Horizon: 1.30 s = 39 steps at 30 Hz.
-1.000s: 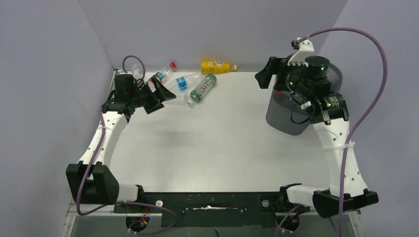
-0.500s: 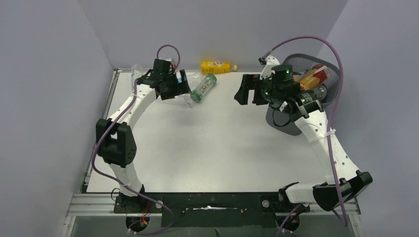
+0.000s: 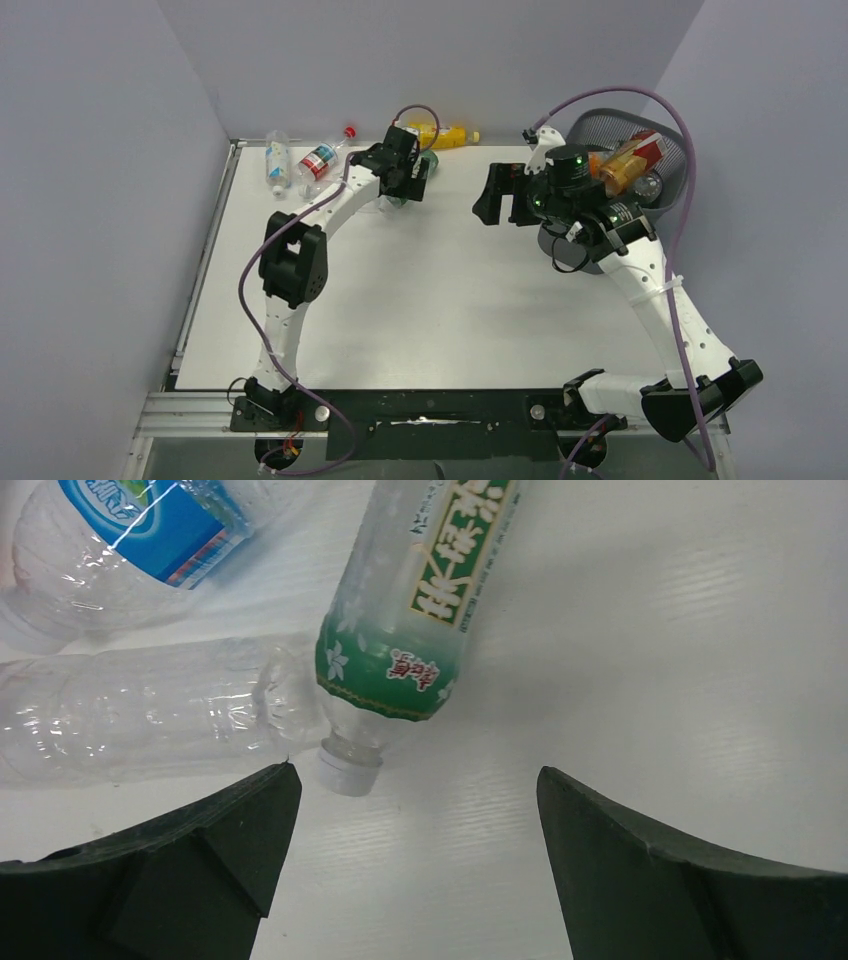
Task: Put the plastic bottles in the bin
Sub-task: Pick up the plastic bottle at the center of the board.
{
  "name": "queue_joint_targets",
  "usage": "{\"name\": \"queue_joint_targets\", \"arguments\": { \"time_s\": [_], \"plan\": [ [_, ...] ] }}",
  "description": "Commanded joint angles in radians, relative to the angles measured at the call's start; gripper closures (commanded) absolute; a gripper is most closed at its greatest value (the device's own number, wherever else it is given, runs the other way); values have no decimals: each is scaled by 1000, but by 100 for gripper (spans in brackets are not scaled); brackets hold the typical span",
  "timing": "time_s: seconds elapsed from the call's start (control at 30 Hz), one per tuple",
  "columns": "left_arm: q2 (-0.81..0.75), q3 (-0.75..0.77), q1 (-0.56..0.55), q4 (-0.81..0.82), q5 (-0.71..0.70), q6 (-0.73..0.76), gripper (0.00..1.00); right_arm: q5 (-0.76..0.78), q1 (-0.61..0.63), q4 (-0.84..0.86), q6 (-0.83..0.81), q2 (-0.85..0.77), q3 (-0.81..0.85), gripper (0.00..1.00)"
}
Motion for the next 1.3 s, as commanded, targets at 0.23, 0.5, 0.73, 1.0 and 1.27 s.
{"name": "queue_joint_targets", "arguments": {
  "time_s": [0.23, 0.5, 0.73, 1.0, 1.27],
  "plan": [
    [69, 29, 16, 164, -147, 161, 11, 21, 5, 26, 18, -40, -23, 2],
    [135, 22, 22, 241, -97, 193, 11, 21, 5, 15, 22, -48, -23, 2],
    [198, 56, 25, 255, -114, 186, 15, 33, 5, 8, 27, -63, -46, 2],
    [146, 33, 18, 252, -96, 135, 40, 42, 6, -3, 34, -81, -54, 2],
    [-9, 9, 8, 214, -60, 79, 48, 71, 5, -54, 37, -117, -26, 2]
  ]
}}
